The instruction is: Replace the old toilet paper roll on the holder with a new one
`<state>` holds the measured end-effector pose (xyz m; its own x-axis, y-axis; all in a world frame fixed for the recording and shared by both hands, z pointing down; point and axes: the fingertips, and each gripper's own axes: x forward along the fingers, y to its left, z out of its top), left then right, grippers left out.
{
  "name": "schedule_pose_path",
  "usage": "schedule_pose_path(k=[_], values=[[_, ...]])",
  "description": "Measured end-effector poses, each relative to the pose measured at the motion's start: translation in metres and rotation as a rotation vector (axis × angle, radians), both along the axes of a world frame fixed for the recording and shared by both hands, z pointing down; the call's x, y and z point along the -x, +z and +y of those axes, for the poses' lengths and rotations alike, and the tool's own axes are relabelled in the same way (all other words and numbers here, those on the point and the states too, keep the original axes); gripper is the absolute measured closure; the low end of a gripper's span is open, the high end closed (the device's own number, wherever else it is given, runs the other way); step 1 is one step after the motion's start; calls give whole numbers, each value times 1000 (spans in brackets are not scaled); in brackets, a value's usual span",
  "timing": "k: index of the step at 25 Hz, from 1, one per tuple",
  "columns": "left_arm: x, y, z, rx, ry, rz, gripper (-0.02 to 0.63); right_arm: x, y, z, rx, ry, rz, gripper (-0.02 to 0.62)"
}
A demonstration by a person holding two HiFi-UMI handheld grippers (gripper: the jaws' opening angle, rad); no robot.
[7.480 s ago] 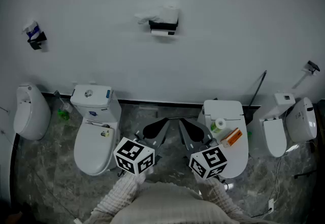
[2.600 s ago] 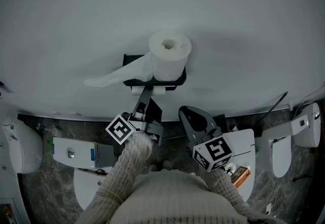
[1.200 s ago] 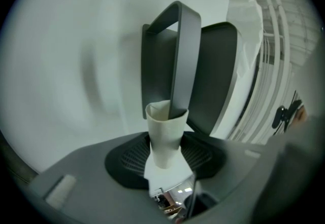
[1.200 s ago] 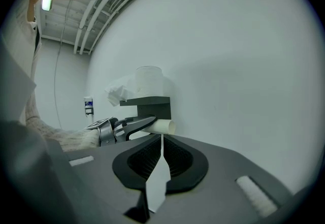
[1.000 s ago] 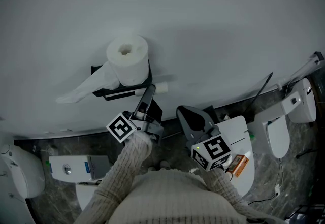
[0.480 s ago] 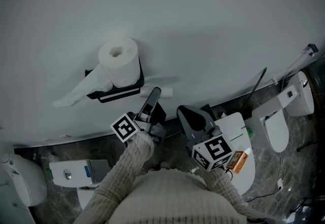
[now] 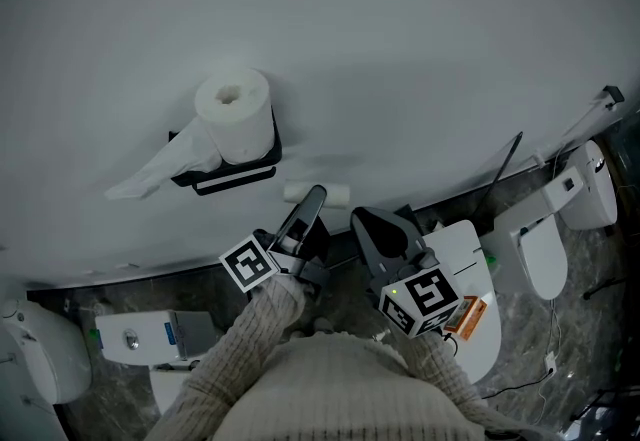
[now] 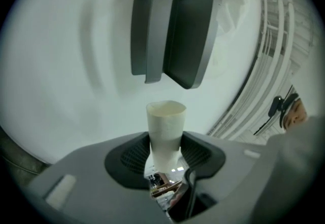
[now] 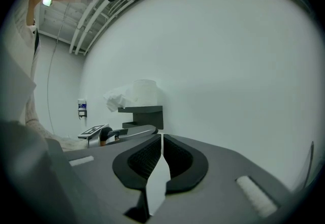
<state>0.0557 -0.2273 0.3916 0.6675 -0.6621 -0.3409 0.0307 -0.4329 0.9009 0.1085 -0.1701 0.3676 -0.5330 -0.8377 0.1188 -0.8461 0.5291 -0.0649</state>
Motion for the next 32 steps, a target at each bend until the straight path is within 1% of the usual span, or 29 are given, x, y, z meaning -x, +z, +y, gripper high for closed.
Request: schedule_pose_path(k=[6, 11, 15, 23, 27, 32], values=[[20, -1, 21, -1, -53, -15, 431, 12, -4, 8, -8, -41, 0, 581], [51, 6, 36, 8, -139, -51, 431, 31, -8, 11, -23, -101, 5, 580], [77, 6, 46, 11, -207, -43, 431, 49, -14, 10, -37, -154, 12, 578], [119, 7, 63, 19, -315, -66, 431, 82, -41, -5, -115, -240, 18, 563], [134, 8, 68, 22, -352, -67, 431, 92, -57, -16, -147, -264, 6, 549], [143, 14, 73, 45, -378, -54, 431, 101, -76, -30, -183, -277, -13, 504]])
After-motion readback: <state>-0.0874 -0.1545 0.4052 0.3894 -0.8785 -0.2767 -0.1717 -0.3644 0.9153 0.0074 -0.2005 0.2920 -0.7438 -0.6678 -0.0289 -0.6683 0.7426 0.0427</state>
